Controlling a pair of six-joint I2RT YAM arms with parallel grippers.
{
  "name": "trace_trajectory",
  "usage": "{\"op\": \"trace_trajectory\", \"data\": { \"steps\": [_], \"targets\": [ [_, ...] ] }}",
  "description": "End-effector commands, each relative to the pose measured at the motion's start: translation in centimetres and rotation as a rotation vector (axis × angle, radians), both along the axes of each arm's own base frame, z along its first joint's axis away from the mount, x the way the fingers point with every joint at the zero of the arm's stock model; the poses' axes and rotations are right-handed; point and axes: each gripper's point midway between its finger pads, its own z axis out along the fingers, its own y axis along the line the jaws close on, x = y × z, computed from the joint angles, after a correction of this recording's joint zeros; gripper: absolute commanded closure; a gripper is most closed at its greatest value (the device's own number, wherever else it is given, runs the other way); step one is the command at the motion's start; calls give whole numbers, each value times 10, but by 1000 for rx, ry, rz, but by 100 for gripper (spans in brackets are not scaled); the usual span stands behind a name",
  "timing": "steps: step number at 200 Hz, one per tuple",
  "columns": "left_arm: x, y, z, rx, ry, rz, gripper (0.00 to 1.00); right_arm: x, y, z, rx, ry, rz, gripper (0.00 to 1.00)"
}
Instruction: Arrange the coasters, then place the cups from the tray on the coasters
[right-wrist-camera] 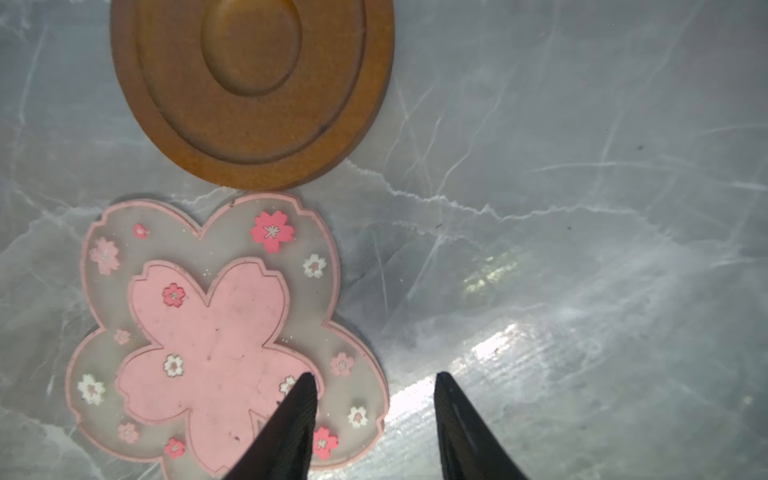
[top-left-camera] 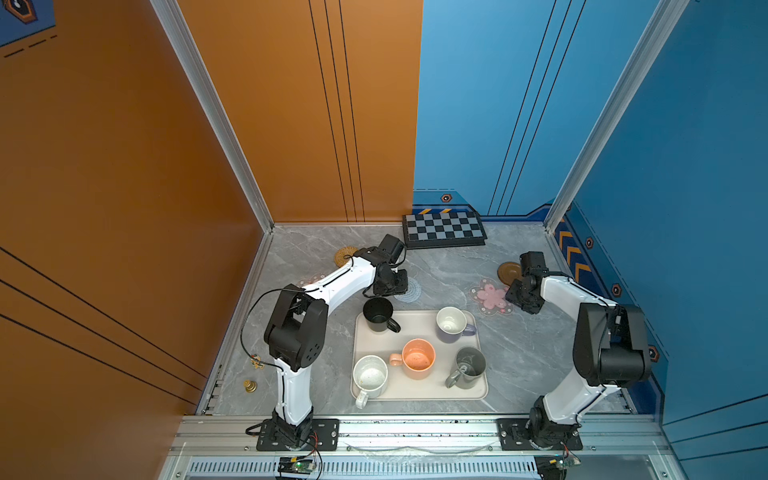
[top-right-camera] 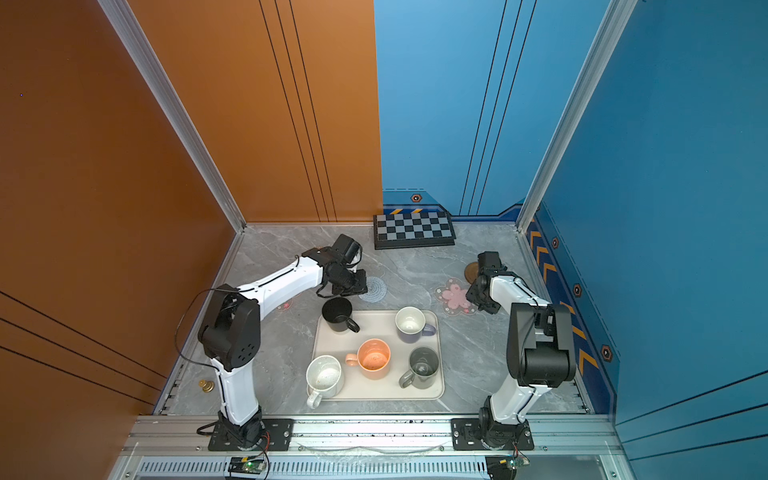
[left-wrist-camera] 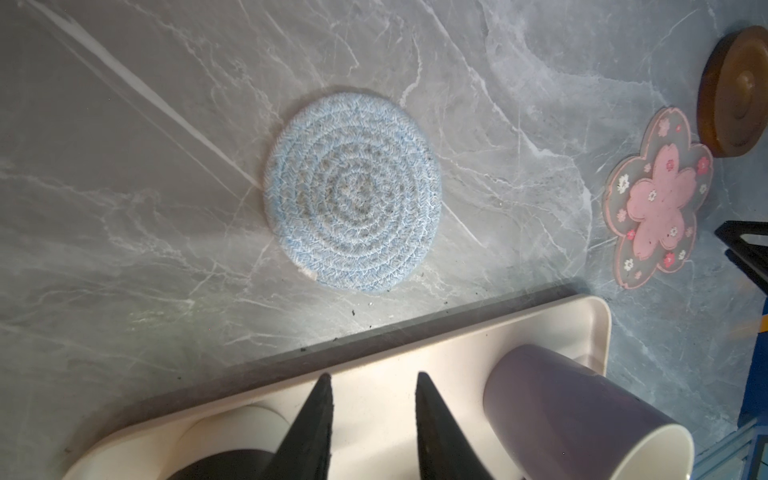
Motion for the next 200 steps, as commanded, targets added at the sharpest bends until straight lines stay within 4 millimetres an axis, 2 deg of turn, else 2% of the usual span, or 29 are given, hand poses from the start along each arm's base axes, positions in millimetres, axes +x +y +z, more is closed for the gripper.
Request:
{"op": "trace_trajectory", "data": {
  "steps": [1,44,118,169,200],
  "targets": [
    [-2,5,8,20,-16,-3,65,7,6,-11,42,-6,28,51],
    [0,4,6,15,-10,0,65,16,14,-21,74,-14,44,53],
    [-1,5,3,19,-3,4,65,36,56,-33,95,-2,135,54],
    [-3,8,1,24,4,4,65,55,78,-36,121,-12,146,54],
    [-2,10,1,24,3,6,65,65,82,-30,114,-24,151,54]
  ]
}}
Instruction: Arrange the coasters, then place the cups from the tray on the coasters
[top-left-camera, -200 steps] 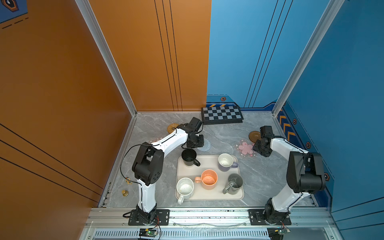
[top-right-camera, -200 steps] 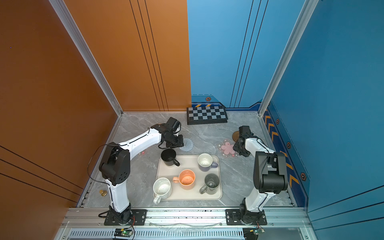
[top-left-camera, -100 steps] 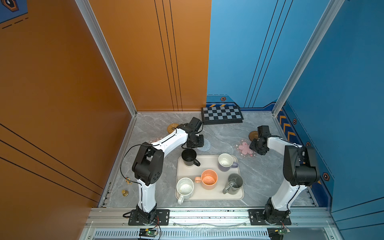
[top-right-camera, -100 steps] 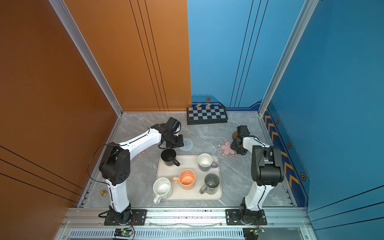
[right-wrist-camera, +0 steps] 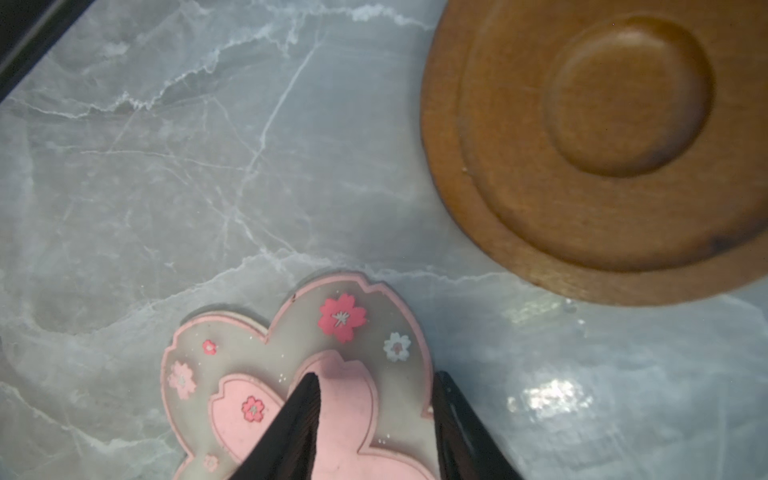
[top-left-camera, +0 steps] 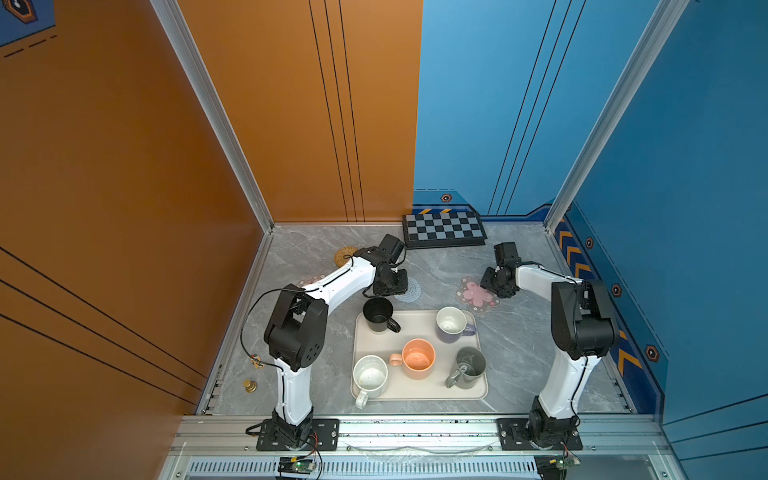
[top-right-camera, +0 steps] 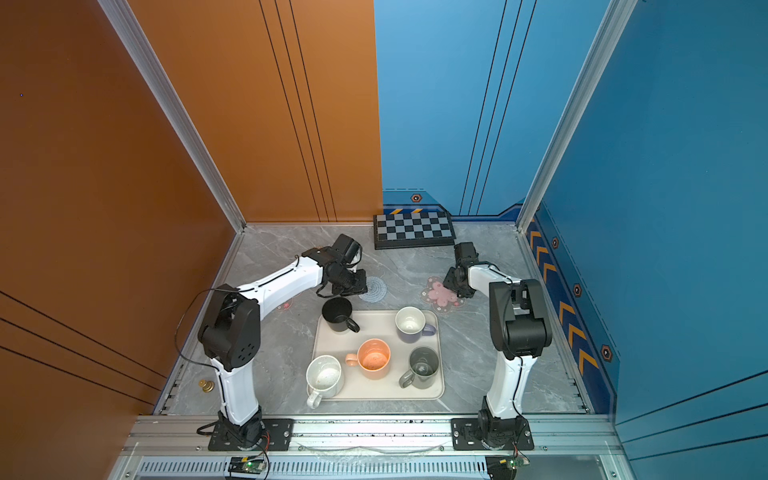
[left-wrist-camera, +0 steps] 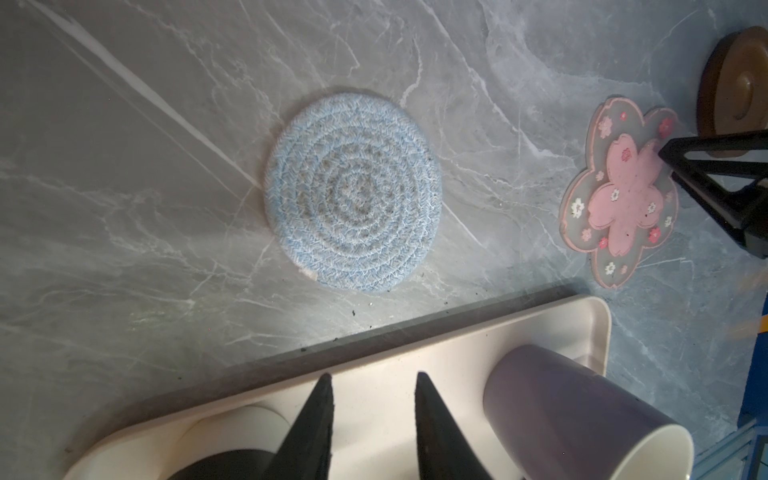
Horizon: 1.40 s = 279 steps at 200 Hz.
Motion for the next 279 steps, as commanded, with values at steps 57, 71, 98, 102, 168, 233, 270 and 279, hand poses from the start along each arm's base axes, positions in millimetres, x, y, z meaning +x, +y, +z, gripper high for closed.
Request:
{"op": "trace_trajectory", "data": {
  "steps": [57,71,98,102,168,233,270,279],
  "targets": [
    [1,11,4,18,-4,10,65,-30,-19,19,-72,79,25,52],
    [3,9,6,13,-7,9,65,-42,-23,32,-97,68,33,52],
    [5,5,7,4,-11,4,65,-65,-23,47,-99,58,42,50],
    [5,4,8,4,-11,4,65,-69,-23,48,-100,58,43,50],
    [2,-3,10,-2,-9,-15,65,-97,14,32,-31,97,76,49],
    [1,8,15,30,-12,-20,61,-85,39,-4,28,127,39,47],
    [2,14,14,38,-10,-14,61,-86,48,-18,16,151,46,46],
    [2,15,13,37,-7,-9,61,-85,49,-21,16,152,43,46]
  ]
}}
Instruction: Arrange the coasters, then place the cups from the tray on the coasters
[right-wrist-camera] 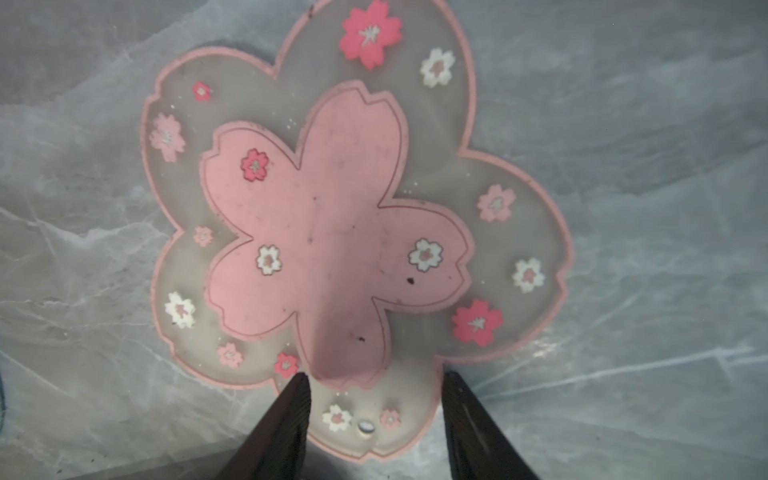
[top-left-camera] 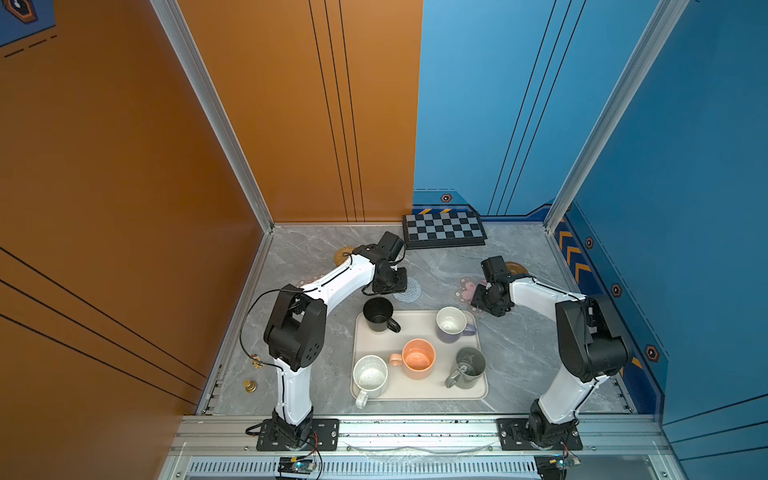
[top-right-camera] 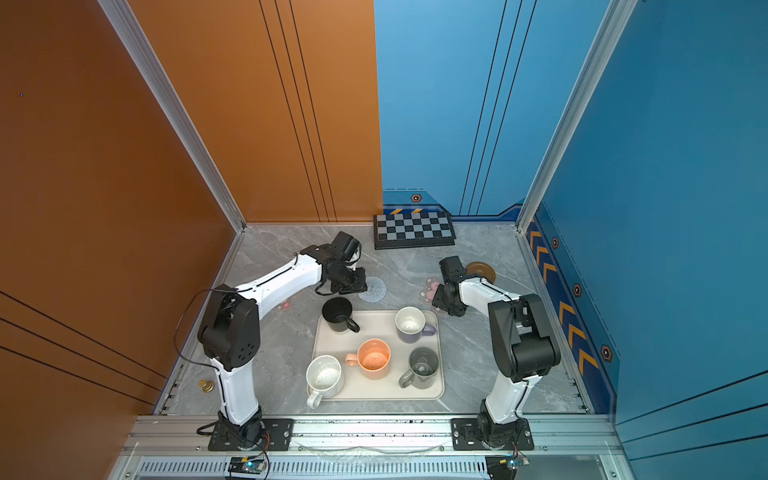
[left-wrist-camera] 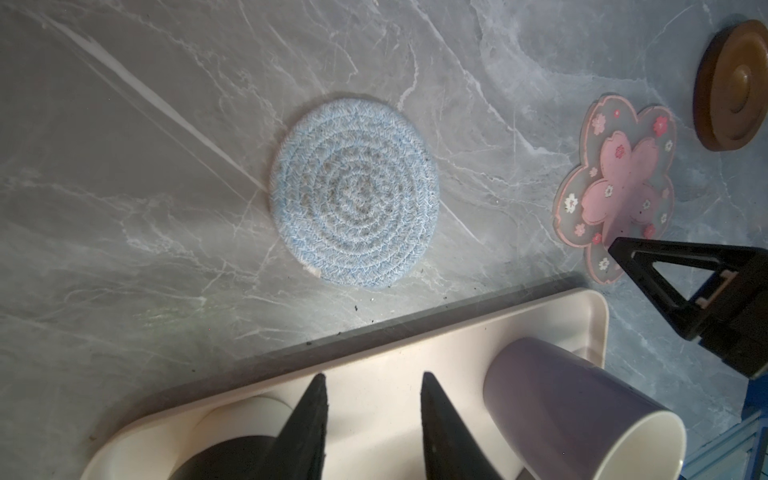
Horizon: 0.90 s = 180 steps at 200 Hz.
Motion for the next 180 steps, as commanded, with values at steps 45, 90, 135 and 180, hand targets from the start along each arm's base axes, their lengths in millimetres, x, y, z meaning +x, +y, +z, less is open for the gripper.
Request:
{"op": "trace_trajectory", "data": {
  "steps": [45,90,135,180],
  "targets": [
    [4,14,4,20,1,13,61,7,4,-25,-11,33,-29,45],
    [5,13,-1,17,14,18,61,22,-1,-22,-37,38,-52,44],
    [7,8,-1,2,21,16,61,33,-18,-12,-94,25,-69,43],
    [9,5,2,-9,20,14,61,49,-38,-2,-125,10,-85,43]
  ]
}}
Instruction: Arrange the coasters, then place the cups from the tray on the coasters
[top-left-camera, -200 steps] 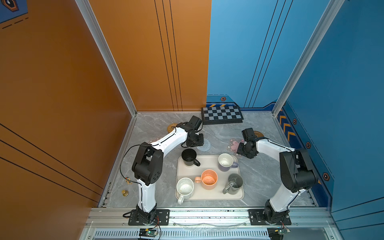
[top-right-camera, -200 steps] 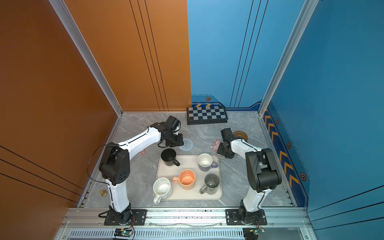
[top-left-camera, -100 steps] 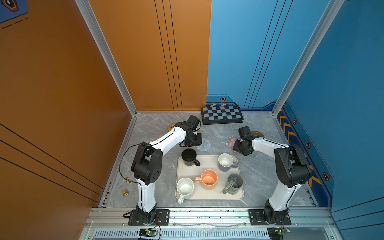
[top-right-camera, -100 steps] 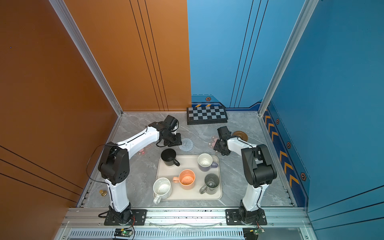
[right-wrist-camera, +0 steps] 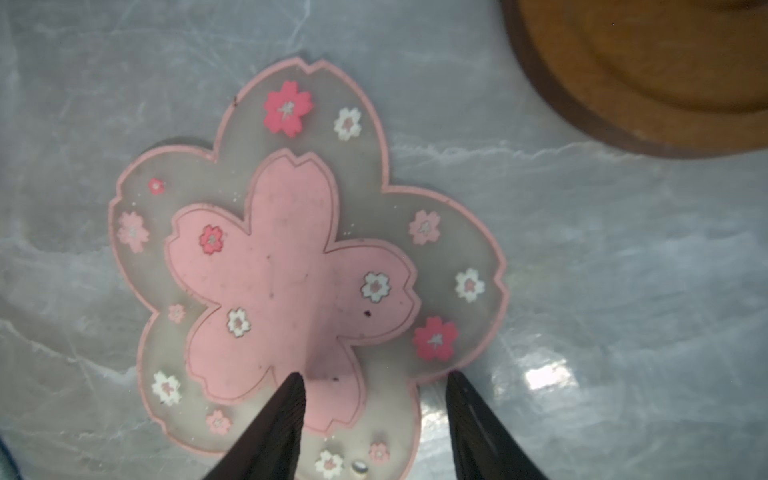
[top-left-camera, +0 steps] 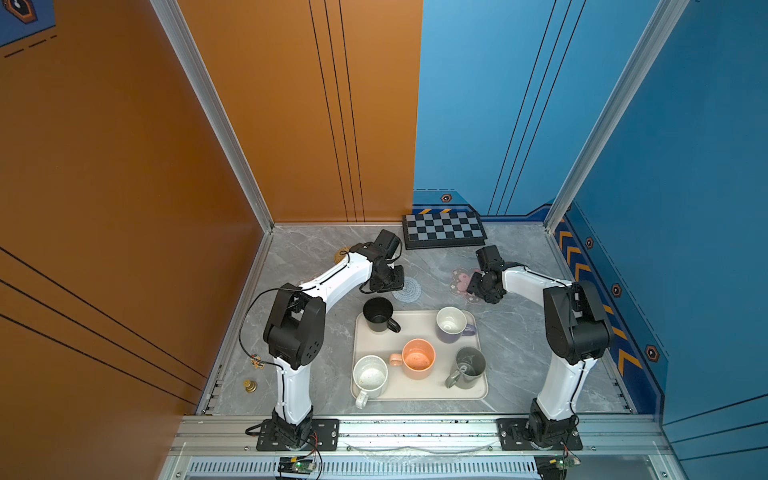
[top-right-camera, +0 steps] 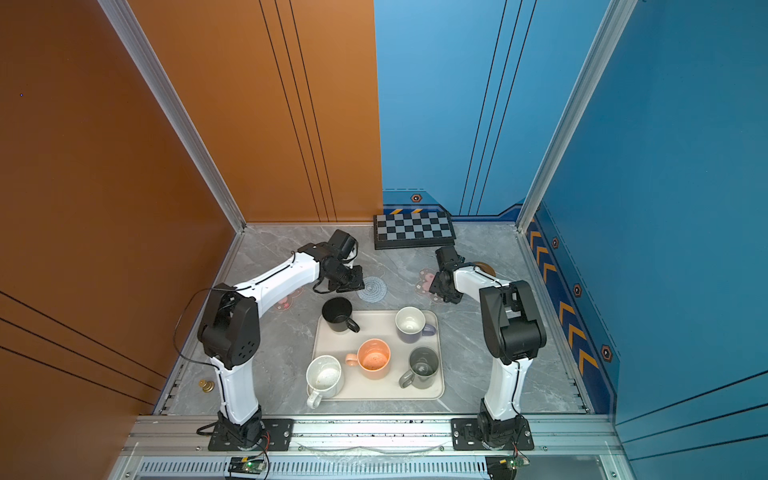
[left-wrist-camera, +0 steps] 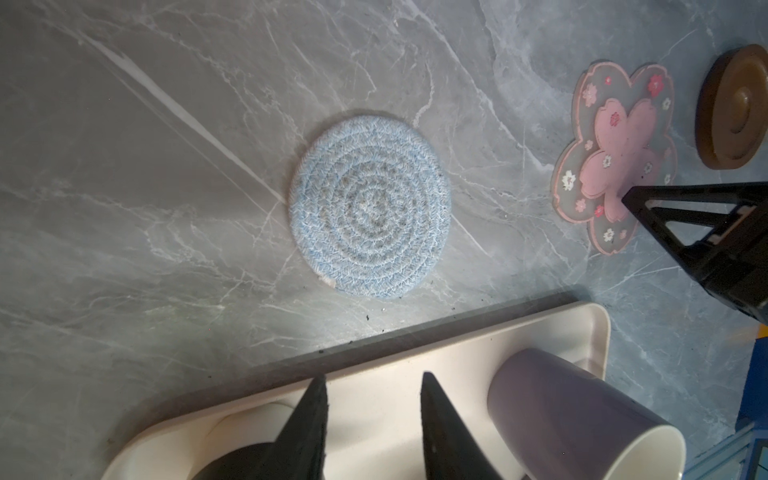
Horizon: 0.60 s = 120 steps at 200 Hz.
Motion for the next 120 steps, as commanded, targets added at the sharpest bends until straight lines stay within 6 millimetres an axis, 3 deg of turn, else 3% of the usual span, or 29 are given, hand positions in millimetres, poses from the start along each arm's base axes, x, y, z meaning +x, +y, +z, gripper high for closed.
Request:
{"op": "trace_trajectory", "data": {
  "steps": [1,25,45,92,120],
  "targets": [
    [0,-2,1,-5,18,-10,61,-3,-22,-4,-71,55,-16,43],
    [0,-4,1,-4,21,-12,61,10,-26,7,-66,23,4,43],
    [1,-4,0,-4,25,-9,61,16,-17,14,-28,14,40,43],
    [1,-13,-6,-3,33,-18,61,19,38,30,2,-31,173,43],
    [0,-16,-6,-2,31,-27,61,33,68,37,-35,-71,233,43]
  ]
}}
